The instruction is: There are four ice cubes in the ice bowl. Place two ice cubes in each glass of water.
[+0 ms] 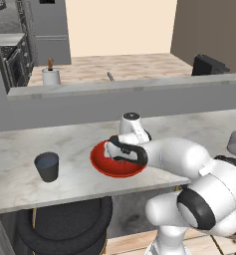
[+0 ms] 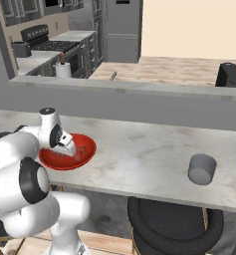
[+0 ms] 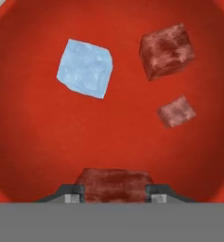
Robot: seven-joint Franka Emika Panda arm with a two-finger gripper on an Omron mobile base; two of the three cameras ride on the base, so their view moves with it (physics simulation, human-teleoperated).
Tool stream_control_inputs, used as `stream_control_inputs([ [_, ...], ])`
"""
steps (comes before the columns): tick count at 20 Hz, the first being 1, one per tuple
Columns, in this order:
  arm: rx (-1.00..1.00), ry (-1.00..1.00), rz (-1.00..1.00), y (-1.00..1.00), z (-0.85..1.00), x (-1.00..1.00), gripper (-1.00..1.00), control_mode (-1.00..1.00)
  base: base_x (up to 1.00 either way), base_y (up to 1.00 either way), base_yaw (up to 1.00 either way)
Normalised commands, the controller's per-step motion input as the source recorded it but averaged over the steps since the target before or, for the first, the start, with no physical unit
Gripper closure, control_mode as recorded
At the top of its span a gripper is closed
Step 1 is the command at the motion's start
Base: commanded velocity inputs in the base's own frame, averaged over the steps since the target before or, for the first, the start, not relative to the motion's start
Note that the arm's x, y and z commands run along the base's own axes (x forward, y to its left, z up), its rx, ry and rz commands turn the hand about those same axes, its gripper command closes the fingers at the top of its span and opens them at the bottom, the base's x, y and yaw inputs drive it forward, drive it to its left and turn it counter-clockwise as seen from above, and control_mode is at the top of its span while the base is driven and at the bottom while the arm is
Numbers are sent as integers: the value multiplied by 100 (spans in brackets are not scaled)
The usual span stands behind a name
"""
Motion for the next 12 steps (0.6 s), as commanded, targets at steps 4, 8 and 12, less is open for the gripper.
stream_control_inputs([
  [4, 13, -2, -8, 0, 74, -21, 100, -100, 0, 0, 0],
  [8, 16, 0, 12, 0, 59, -44, 100, -100, 0, 0, 0],
  [12, 16, -4, 12, 3, 69, -39, 100, -100, 0, 0, 0],
])
